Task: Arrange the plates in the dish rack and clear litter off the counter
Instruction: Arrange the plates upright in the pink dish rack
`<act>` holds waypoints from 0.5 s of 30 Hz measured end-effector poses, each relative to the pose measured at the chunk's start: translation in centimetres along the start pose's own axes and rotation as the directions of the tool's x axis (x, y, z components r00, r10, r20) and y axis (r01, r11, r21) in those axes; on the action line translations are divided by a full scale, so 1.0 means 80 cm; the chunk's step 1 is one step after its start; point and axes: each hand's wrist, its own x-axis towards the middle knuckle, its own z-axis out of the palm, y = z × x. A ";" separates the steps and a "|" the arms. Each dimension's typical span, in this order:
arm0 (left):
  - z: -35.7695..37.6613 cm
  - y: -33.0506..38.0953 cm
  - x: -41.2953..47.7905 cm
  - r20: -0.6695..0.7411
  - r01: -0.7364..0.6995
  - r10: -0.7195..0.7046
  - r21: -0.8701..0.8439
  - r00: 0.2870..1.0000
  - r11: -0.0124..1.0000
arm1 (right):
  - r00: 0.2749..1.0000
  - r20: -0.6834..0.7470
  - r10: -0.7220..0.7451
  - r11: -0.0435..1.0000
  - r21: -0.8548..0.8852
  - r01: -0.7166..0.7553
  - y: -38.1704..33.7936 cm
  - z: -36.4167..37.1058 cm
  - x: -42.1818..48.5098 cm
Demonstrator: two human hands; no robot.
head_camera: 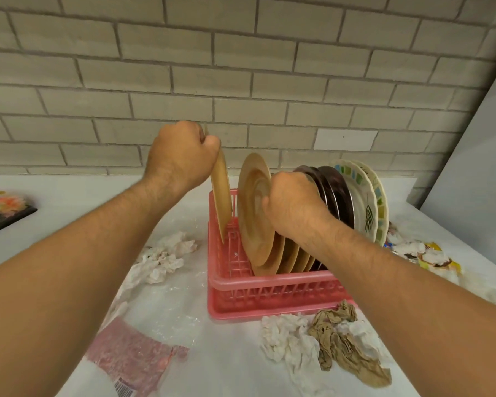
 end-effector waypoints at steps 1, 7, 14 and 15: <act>0.002 0.000 -0.001 0.000 -0.013 0.013 0.009 1.000 1.000 | 1.000 0.007 -0.010 1.000 -0.008 0.010 -0.001 0.005 0.000; 0.014 -0.003 -0.011 0.035 -0.055 0.055 0.004 0.998 0.998 | 0.998 0.061 0.027 0.974 0.225 -0.040 -0.001 0.032 -0.007; 0.026 0.003 -0.020 0.080 -0.065 0.064 0.010 0.995 0.998 | 0.998 0.058 0.037 0.948 0.313 -0.053 0.007 0.039 -0.017; 0.029 0.004 -0.021 0.090 -0.067 0.066 0.009 0.994 0.998 | 0.997 0.066 0.032 0.949 0.312 -0.051 0.008 0.038 -0.018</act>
